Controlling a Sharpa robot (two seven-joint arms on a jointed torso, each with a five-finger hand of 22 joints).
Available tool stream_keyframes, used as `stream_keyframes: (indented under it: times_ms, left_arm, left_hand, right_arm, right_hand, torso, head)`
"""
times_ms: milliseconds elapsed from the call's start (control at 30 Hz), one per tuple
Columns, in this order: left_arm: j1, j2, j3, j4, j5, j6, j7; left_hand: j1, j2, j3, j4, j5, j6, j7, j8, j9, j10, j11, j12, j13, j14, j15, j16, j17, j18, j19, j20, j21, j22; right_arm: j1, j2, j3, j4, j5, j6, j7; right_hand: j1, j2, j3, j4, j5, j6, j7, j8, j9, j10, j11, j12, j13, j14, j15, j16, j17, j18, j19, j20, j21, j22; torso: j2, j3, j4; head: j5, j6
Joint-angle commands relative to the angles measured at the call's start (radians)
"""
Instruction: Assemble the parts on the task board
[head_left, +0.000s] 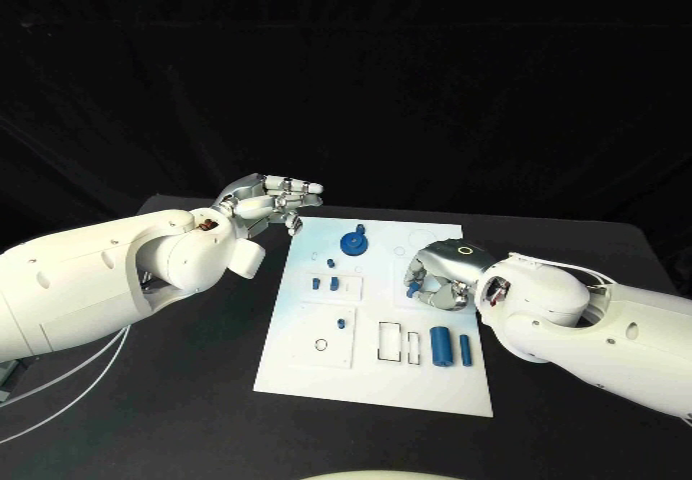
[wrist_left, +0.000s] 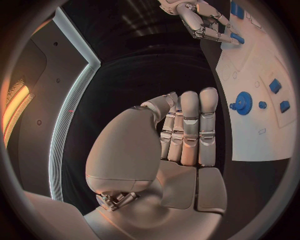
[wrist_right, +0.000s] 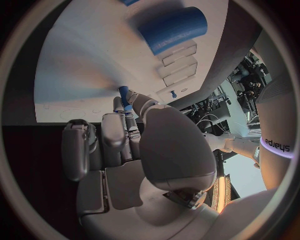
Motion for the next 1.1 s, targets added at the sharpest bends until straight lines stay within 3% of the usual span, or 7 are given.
stream_keyframes:
  times_ms: [33,267,533,700,833,1100]
  left_arm:
    - [0.0,0.003,0.0,0.0,-0.004,0.019,0.003]
    - [0.0,0.004,0.0,-0.002,-0.004,0.019,0.002]
    - [0.0,0.008,0.0,-0.007,-0.004,0.019,0.002]
    - [0.0,0.011,0.0,-0.008,-0.004,0.02,0.002]
    - [0.0,0.014,0.0,-0.009,-0.004,0.02,0.002]
    - [0.0,0.017,-0.001,-0.009,-0.004,0.022,0.001]
  left_hand:
    - [-0.003,0.006,-0.001,-0.004,0.003,-0.004,0.005,-0.005,-0.001,-0.009,0.0,0.005,0.001,-0.006,0.001,-0.006,-0.001,0.011,-0.004,0.001,-0.005,-0.001]
    - [-0.003,0.006,-0.001,-0.004,0.003,-0.004,0.005,-0.005,-0.001,-0.009,0.0,0.005,0.001,-0.006,0.001,-0.006,-0.001,0.011,-0.004,0.001,-0.005,-0.001]
    - [-0.004,0.007,-0.002,-0.005,0.003,-0.005,0.005,-0.005,-0.002,-0.009,0.0,0.005,0.001,-0.007,0.001,-0.006,-0.002,0.011,-0.005,0.001,-0.008,-0.004]
    - [-0.004,0.007,-0.002,-0.005,0.003,-0.005,0.005,-0.005,-0.002,-0.009,0.0,0.005,0.001,-0.007,0.001,-0.006,-0.002,0.011,-0.005,0.001,-0.008,-0.004]
    - [-0.004,0.007,-0.002,-0.005,0.003,-0.005,0.005,-0.005,-0.002,-0.009,0.0,0.005,0.001,-0.007,0.001,-0.006,-0.002,0.011,-0.005,0.001,-0.008,-0.004]
    - [-0.004,0.007,-0.002,-0.005,0.003,-0.005,0.005,-0.005,-0.002,-0.009,0.0,0.005,0.001,-0.007,0.001,-0.006,-0.002,0.011,-0.005,0.001,-0.008,-0.004]
  right_arm:
    - [-0.002,0.0,-0.001,0.001,-0.007,-0.024,-0.004]
    - [-0.003,-0.016,0.0,0.031,0.008,-0.078,-0.002]
    - [0.02,-0.065,0.013,0.139,0.052,-0.122,0.001]
    - [0.025,-0.057,0.015,0.19,0.072,-0.135,0.01]
    - [0.012,-0.02,0.013,0.209,0.085,-0.13,0.02]
    - [-0.05,0.089,0.009,0.201,0.092,-0.133,0.048]
  right_hand:
    - [-0.003,0.014,0.006,-0.002,-0.006,0.017,-0.002,0.011,0.008,0.016,-0.004,0.008,0.003,0.025,-0.011,0.008,0.006,-0.01,0.046,-0.011,0.019,0.19]
    - [0.004,0.019,0.009,-0.01,-0.001,0.03,-0.002,0.017,0.015,0.032,-0.008,0.008,0.003,0.028,-0.014,0.015,0.011,-0.015,0.054,-0.014,0.042,0.201]
    - [0.005,0.017,0.009,-0.014,0.003,0.032,-0.001,0.017,0.017,0.036,-0.007,0.005,0.003,0.028,-0.015,0.017,0.012,-0.015,0.056,-0.015,0.046,0.203]
    - [0.006,0.016,0.009,-0.016,0.009,0.034,0.001,0.018,0.019,0.04,-0.007,0.003,0.002,0.029,-0.015,0.021,0.015,-0.016,0.057,-0.015,0.05,0.205]
    - [0.005,0.016,0.008,-0.016,0.01,0.036,0.001,0.018,0.02,0.042,-0.007,0.002,0.002,0.029,-0.014,0.02,0.014,-0.016,0.057,-0.016,0.049,0.205]
    - [0.005,0.017,0.009,-0.017,0.013,0.035,0.002,0.017,0.021,0.042,-0.006,-0.001,0.001,0.029,-0.014,0.02,0.013,-0.015,0.055,-0.016,0.045,0.203]
  torso:
    - [-0.001,-0.0002,0.0004]
    - [-0.001,-0.0001,0.0006]
    - [-0.002,-0.0005,-0.0009]
    - [0.0,0.0003,-0.0006]
    - [-0.001,-0.0007,0.0004]
    - [0.0,-0.0011,0.0023]
  head:
    - [-0.003,0.0]
    - [-0.003,0.002]
    - [-0.001,0.002]
    - [0.003,0.002]
    - [0.007,-0.001]
    - [0.022,-0.007]
